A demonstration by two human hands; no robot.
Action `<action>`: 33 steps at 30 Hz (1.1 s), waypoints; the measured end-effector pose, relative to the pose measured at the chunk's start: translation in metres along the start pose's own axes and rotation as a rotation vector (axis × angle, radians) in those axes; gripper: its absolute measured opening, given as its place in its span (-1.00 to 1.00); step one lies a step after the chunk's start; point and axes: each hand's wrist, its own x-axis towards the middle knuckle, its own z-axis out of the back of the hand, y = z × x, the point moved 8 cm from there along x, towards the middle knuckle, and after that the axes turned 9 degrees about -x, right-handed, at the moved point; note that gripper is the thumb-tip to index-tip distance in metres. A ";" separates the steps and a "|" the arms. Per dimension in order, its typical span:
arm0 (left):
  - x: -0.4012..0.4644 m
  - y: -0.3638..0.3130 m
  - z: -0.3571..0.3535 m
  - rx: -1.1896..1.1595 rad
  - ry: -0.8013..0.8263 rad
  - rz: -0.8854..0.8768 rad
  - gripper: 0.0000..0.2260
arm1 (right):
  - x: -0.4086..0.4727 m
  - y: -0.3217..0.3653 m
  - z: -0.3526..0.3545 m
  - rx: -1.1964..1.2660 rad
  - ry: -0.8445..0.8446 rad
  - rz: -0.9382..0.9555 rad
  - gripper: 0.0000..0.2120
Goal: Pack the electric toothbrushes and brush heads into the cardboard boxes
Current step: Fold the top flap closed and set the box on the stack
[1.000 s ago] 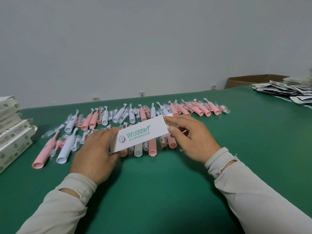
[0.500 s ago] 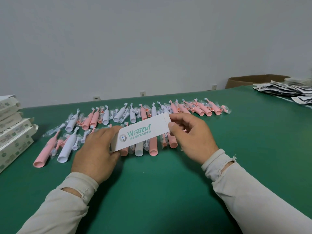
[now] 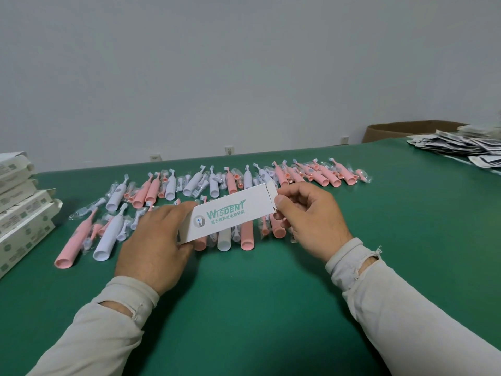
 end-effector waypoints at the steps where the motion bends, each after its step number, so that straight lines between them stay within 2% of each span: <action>1: 0.000 0.000 0.000 -0.004 -0.002 -0.001 -0.42 | 0.000 0.000 0.000 -0.003 0.001 -0.003 -0.91; 21: -0.004 -0.007 0.004 0.003 -0.015 -0.016 -0.42 | -0.002 0.006 0.001 -0.098 -0.004 0.035 -0.87; 26: -0.002 -0.007 0.006 0.003 -0.031 -0.018 -0.41 | -0.004 0.014 -0.005 -0.104 0.041 0.080 -0.63; 31: -0.003 -0.012 0.008 -0.013 -0.011 -0.003 -0.37 | -0.006 0.013 -0.011 -0.082 0.090 0.087 -0.64; 33: -0.005 -0.023 0.008 -0.070 -0.008 -0.031 -0.36 | -0.009 0.010 -0.020 0.027 0.137 0.060 -0.53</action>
